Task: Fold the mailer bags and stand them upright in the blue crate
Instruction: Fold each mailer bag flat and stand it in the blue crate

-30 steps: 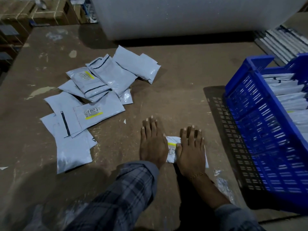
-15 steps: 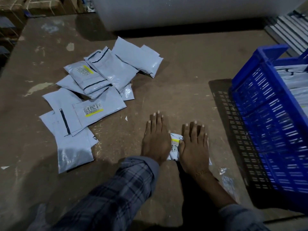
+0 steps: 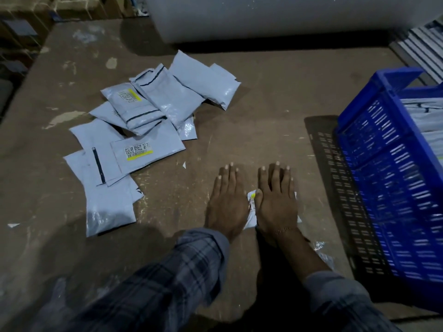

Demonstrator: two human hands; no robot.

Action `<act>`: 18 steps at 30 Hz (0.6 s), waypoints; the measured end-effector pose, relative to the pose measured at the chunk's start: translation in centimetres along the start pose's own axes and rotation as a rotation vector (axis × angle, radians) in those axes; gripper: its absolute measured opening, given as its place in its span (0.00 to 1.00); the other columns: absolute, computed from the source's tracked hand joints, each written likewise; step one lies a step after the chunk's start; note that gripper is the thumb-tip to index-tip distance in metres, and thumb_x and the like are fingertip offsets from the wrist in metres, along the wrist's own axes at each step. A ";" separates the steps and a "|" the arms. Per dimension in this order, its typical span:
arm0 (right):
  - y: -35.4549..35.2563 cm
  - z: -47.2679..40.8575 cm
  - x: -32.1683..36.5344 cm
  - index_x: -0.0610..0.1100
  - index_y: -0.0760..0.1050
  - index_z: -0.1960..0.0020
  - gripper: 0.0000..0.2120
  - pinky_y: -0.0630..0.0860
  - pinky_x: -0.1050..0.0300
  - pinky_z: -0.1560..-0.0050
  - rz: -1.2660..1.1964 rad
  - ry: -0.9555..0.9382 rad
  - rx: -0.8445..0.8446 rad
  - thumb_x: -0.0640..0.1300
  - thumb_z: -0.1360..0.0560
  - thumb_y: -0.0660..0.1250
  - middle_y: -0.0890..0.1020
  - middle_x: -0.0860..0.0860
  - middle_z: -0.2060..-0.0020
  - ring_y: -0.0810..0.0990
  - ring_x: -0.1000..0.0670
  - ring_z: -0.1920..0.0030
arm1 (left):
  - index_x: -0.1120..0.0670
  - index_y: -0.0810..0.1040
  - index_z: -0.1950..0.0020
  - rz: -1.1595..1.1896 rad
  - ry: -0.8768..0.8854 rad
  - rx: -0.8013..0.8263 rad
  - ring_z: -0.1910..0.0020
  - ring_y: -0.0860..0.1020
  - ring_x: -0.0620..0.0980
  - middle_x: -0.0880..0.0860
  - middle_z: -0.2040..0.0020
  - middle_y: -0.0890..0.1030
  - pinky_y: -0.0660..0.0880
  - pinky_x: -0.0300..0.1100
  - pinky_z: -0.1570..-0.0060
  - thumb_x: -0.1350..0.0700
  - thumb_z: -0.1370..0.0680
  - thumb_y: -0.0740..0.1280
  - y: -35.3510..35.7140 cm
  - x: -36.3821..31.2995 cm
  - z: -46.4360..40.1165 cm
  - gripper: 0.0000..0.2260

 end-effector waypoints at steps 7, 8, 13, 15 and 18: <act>-0.9 2.3 -1.5 0.42 0.62 0.19 0.28 0.58 0.41 0.21 -0.139 -0.162 0.033 0.52 0.17 0.56 0.59 0.41 0.18 0.49 0.37 0.17 | 0.55 0.55 0.14 0.135 0.046 0.036 0.15 0.50 0.50 0.51 0.14 0.54 0.52 0.53 0.17 0.47 0.13 0.46 -1.2 5.8 -1.1 0.28; -1.1 2.6 -1.8 0.41 0.65 0.21 0.26 0.59 0.42 0.21 -0.197 -0.179 0.032 0.49 0.17 0.59 0.61 0.42 0.19 0.51 0.39 0.17 | 0.54 0.56 0.14 0.157 0.035 0.029 0.15 0.50 0.49 0.50 0.14 0.54 0.49 0.51 0.17 0.46 0.13 0.45 -1.3 5.9 -1.1 0.28; -3.1 4.1 -3.9 0.45 0.80 0.43 0.15 0.72 0.44 0.35 -0.357 -0.174 -0.007 0.41 0.29 0.77 0.79 0.48 0.38 0.72 0.38 0.29 | 0.54 0.57 0.14 0.171 -0.027 0.033 0.15 0.51 0.50 0.49 0.14 0.55 0.45 0.50 0.18 0.40 0.16 0.42 -1.8 4.8 -1.2 0.33; -4.4 4.1 -4.5 0.47 0.78 0.52 0.12 0.76 0.45 0.45 -0.421 -0.125 0.007 0.42 0.32 0.79 0.79 0.49 0.51 0.79 0.40 0.45 | 0.53 0.59 0.15 0.232 -0.075 0.014 0.15 0.52 0.49 0.48 0.14 0.57 0.45 0.49 0.18 0.41 0.15 0.45 -1.7 4.5 -1.3 0.31; -7.2 4.0 -5.7 0.51 0.74 0.57 0.12 0.76 0.48 0.56 -0.470 -0.045 0.043 0.42 0.32 0.77 0.82 0.52 0.60 0.81 0.44 0.56 | 0.52 0.71 0.20 0.456 -0.200 -0.057 0.19 0.63 0.52 0.50 0.19 0.69 0.55 0.51 0.20 0.44 0.14 0.50 -2.5 3.6 -1.5 0.26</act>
Point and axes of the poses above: each hand's wrist, its own z-axis away from the middle knuckle, its own y-axis out of the palm, x = y × z, the point moved 2 cm from there along -z, towards the middle knuckle
